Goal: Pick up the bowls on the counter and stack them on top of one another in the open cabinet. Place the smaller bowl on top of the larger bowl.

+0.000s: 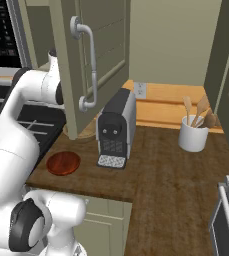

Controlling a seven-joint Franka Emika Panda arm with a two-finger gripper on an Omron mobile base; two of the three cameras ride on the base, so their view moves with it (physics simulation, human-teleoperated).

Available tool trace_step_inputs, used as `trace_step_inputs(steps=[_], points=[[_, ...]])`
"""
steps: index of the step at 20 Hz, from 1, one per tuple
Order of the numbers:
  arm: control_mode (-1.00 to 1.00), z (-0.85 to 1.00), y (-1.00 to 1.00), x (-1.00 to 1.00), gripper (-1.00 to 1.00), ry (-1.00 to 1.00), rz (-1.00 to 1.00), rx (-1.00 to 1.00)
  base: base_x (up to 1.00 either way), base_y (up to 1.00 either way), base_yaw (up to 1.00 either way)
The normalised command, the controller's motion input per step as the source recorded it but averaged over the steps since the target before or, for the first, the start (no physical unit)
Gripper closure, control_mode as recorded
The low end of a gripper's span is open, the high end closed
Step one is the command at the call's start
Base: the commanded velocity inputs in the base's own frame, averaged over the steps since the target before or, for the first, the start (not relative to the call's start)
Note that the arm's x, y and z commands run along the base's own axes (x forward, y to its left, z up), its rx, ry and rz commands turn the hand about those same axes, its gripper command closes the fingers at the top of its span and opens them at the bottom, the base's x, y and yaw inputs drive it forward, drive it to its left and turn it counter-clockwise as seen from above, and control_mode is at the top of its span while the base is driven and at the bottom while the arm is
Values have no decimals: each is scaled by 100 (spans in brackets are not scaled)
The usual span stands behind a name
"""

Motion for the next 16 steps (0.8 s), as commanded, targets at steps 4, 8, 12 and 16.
trace_step_inputs(steps=[4, 8, 12, 16], points=[[-100, -38, 25, -26, -100, 1, -12, -3, 0, 0, 0], [-100, -87, 94, -7, -100, 3, -25, -5, 0, 0, 0], [-100, -99, 91, 0, -100, 7, -29, -3, 0, 0, 0], [-100, -100, 7, 0, -100, 0, -24, 5, 0, 0, 0]])
